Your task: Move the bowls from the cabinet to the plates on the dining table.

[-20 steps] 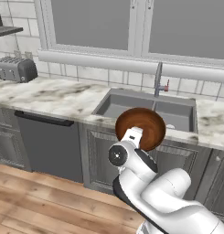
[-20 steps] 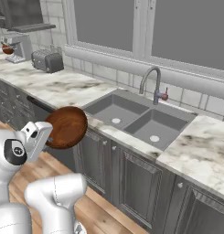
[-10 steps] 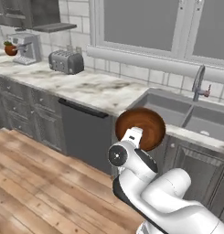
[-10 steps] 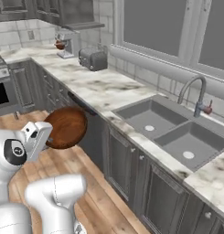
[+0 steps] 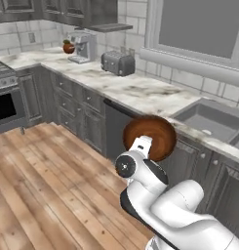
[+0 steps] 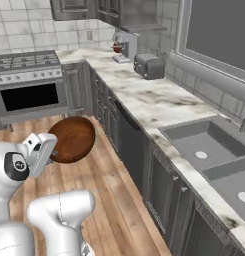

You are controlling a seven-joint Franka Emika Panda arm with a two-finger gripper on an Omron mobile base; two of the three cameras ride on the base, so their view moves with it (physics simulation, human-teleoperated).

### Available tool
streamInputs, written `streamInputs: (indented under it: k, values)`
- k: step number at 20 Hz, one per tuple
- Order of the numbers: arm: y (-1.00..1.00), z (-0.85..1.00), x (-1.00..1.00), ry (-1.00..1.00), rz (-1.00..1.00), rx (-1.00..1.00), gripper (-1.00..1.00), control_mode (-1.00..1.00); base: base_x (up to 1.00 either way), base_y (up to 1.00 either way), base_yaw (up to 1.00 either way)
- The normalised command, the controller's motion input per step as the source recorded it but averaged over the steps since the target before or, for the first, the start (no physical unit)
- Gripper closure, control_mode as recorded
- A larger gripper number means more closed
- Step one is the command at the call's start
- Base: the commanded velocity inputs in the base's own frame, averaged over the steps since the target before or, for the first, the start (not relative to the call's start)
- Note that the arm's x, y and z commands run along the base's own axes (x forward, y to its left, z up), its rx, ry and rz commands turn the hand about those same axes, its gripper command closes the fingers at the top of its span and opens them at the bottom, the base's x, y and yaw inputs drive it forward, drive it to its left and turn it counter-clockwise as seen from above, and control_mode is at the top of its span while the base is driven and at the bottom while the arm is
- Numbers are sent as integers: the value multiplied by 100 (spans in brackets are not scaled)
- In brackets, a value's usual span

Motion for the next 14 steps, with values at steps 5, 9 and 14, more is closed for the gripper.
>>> streamInputs:
  k: [5,9,14]
  values:
    - [0,0,0,0,0,0,100,100,0,31,40]
    - [0,0,0,0,0,0,100,100,0,31,42]
    - [0,0,0,0,0,0,100,100,2,24,42]
